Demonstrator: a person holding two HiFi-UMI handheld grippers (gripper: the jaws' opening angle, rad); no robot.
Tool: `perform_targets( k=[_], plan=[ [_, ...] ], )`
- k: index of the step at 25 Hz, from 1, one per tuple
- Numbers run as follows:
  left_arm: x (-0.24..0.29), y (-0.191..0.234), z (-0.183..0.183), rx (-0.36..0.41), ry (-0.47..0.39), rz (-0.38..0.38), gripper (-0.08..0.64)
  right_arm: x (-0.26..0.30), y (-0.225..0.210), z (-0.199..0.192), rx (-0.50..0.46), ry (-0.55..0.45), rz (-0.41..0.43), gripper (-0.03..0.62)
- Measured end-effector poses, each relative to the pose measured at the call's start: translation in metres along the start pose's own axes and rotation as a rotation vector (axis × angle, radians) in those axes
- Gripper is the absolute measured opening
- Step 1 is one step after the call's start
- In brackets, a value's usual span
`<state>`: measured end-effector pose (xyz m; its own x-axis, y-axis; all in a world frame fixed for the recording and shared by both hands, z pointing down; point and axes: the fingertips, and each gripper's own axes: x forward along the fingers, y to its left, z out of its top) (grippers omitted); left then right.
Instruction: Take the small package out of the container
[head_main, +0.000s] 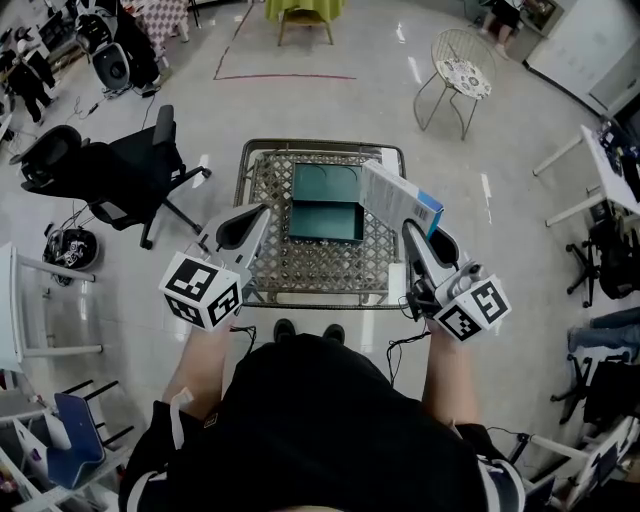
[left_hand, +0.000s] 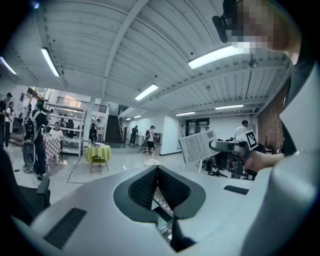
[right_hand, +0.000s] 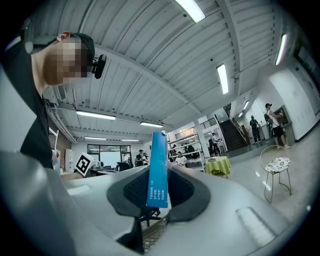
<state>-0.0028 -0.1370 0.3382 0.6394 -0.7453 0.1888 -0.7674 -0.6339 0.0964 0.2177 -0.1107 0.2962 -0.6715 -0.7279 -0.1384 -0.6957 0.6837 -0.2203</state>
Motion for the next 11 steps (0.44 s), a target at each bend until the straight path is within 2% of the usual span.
perform_targets(
  k=[11],
  plan=[
    [-0.004,0.015,0.005,-0.002,-0.007,-0.003,0.006,0.014,0.012,-0.007,0.003,0.02,0.007,0.083]
  ],
)
